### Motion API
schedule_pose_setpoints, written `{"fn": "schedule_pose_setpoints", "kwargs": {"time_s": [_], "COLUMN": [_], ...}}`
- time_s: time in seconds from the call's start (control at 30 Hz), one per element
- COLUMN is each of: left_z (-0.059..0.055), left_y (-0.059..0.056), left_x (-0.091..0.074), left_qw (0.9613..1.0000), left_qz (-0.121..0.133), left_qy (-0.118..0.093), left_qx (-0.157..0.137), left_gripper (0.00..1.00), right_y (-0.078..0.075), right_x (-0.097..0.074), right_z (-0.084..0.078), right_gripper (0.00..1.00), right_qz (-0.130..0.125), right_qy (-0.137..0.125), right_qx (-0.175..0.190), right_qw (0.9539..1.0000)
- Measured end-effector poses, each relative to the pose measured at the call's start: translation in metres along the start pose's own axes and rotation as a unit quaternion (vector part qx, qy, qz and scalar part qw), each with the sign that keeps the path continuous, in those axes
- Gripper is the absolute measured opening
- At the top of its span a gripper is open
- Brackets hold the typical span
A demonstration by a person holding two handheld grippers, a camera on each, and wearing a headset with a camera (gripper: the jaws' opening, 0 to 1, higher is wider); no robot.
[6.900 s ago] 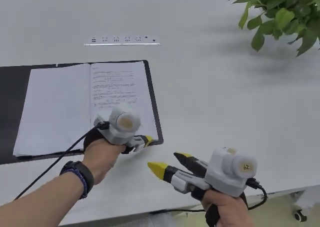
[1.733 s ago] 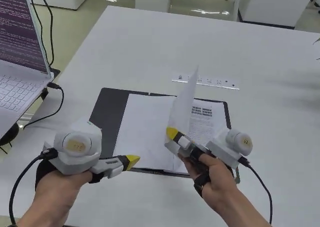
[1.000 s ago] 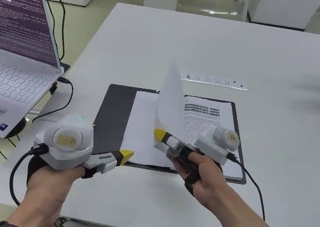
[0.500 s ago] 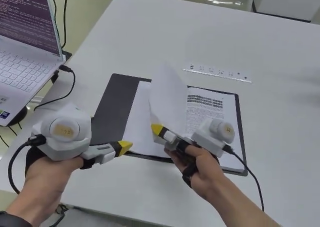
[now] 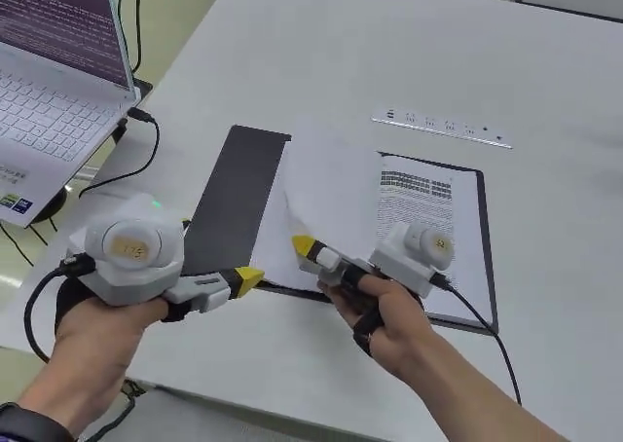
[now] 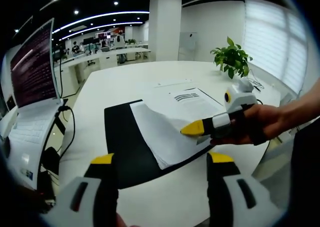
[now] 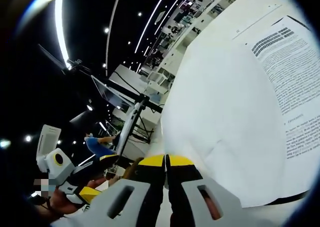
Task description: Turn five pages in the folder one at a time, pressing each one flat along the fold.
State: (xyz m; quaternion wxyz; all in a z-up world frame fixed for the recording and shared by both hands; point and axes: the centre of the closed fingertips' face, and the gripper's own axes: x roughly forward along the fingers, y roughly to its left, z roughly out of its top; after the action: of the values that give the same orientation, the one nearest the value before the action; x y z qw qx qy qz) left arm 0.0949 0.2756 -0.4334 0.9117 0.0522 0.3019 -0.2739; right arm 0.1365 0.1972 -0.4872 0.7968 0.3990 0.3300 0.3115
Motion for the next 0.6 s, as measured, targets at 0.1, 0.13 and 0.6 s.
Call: {"fn": "schedule_pose_setpoints", "kwargs": {"time_s": [0.1, 0.13, 0.6], "left_z": [-0.003, -0.004, -0.015], "left_y": [0.002, 0.003, 0.011], "left_x": [0.001, 0.001, 0.001], "left_qw": [1.0000, 1.0000, 0.9998], "left_qz": [0.000, 0.001, 0.005], "left_qy": [0.004, 0.005, 0.016], "left_qx": [-0.002, -0.003, -0.014], "left_gripper": [0.71, 0.71, 0.71], "right_y": [-0.003, -0.005, -0.027], "right_x": [0.007, 0.010, 0.037], "right_z": [-0.005, -0.007, -0.022], "right_gripper": [0.00, 0.00, 0.00], "right_qz": [-0.001, -0.003, -0.023], "right_qy": [0.006, 0.008, 0.021], "right_qx": [0.006, 0.010, 0.027], "right_qw": [1.0000, 0.9999, 0.9992]}}
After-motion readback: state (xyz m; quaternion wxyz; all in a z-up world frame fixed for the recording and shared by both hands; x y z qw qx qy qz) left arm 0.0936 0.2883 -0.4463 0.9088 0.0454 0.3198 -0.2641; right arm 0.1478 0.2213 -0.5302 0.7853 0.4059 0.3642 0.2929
